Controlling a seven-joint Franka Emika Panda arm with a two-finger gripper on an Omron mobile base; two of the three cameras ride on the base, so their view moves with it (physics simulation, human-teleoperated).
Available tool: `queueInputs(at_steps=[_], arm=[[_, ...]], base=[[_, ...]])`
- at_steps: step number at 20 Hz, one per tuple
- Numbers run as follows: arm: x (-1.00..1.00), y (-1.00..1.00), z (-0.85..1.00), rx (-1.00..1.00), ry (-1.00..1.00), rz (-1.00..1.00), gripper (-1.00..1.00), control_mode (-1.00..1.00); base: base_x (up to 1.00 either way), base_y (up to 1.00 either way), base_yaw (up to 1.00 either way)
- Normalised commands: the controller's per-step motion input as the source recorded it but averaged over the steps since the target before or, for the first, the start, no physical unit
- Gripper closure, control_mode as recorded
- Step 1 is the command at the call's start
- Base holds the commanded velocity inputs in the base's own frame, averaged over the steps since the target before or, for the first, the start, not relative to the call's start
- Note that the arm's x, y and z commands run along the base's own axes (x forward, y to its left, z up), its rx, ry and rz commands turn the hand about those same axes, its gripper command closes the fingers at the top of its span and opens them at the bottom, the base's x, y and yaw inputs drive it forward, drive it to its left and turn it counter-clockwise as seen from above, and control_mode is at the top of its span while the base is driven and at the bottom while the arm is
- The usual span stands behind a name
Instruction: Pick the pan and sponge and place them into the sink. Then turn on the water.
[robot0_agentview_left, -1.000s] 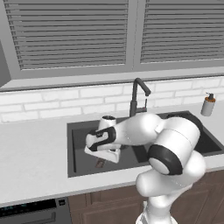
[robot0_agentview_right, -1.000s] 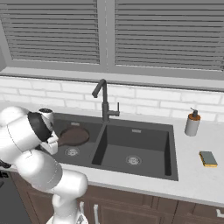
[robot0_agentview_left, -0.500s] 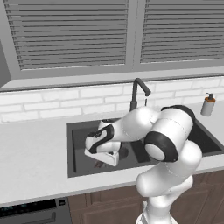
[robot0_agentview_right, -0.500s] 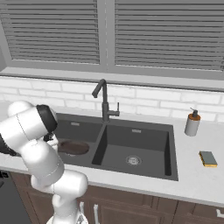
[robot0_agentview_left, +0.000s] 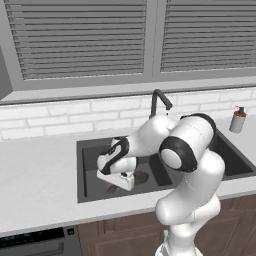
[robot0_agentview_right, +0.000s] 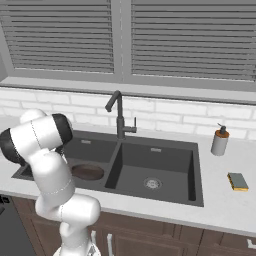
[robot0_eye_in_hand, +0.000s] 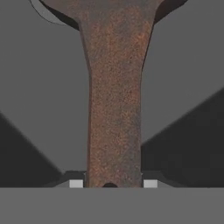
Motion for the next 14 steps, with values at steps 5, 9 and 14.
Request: queueInputs(at_steps=[5, 9, 14], arm=[[0.0, 0.0, -0.35, 0.0, 0.0, -0.04, 1.0, -1.0], [0.0, 0.0, -0.34, 0.0, 0.0, -0.03, 1.0, -1.0], [0.03, 0.0, -0.25, 0.0, 0.0, -0.03, 1.0, -1.0]], base=[[0.0, 0.0, 0.0], [0.0, 0.0, 0.0], [0.0, 0.0, 0.0]])
